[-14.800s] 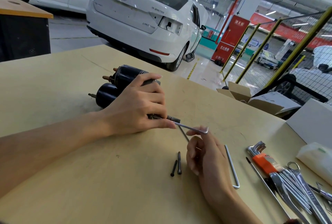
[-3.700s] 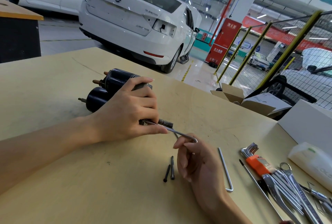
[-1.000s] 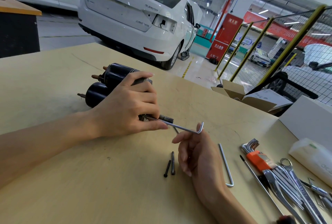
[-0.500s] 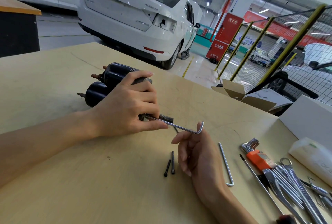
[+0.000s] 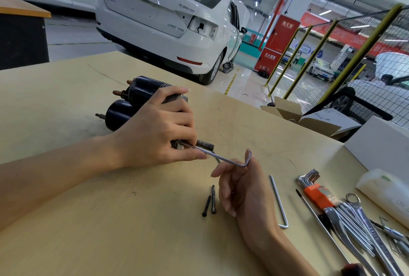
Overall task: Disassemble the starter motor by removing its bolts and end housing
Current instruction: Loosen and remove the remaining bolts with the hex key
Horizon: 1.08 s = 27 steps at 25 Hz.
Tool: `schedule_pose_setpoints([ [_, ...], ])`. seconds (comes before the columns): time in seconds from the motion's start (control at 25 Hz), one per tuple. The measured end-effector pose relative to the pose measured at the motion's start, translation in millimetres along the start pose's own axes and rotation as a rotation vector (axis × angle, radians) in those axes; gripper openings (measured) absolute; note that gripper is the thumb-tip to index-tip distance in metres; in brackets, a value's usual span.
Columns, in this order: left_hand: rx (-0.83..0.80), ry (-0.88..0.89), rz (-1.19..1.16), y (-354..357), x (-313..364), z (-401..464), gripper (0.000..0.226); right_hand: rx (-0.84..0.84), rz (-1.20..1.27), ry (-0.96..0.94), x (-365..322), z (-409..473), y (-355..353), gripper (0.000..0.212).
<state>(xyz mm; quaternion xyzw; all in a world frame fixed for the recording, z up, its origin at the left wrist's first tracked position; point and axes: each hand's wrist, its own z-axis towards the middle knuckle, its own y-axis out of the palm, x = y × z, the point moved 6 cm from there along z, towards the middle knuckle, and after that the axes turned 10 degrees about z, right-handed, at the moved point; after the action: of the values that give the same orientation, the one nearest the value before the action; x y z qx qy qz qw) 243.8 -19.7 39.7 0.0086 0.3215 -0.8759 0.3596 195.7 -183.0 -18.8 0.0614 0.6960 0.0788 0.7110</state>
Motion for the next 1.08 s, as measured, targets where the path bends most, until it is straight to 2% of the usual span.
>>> schedule_pose_setpoints([
  [0.36,-0.001,0.001,-0.002,1.0,-0.6,-0.6,0.034,-0.037,0.017,-0.008,-0.5,-0.6,3.3,0.071],
  [0.72,-0.001,0.009,0.007,0.5,-0.3,-0.2,0.033,-0.081,-0.006,-0.004,0.9,-1.4,5.6,0.065],
  [0.88,0.009,0.012,0.001,1.2,-0.3,-0.8,0.034,-0.097,-0.016,-0.048,-1.3,-3.6,6.2,0.056],
  [1.08,0.020,0.009,0.004,1.5,-0.8,-0.9,0.034,-0.106,-0.043,-0.117,-5.7,-5.3,5.5,0.027],
])
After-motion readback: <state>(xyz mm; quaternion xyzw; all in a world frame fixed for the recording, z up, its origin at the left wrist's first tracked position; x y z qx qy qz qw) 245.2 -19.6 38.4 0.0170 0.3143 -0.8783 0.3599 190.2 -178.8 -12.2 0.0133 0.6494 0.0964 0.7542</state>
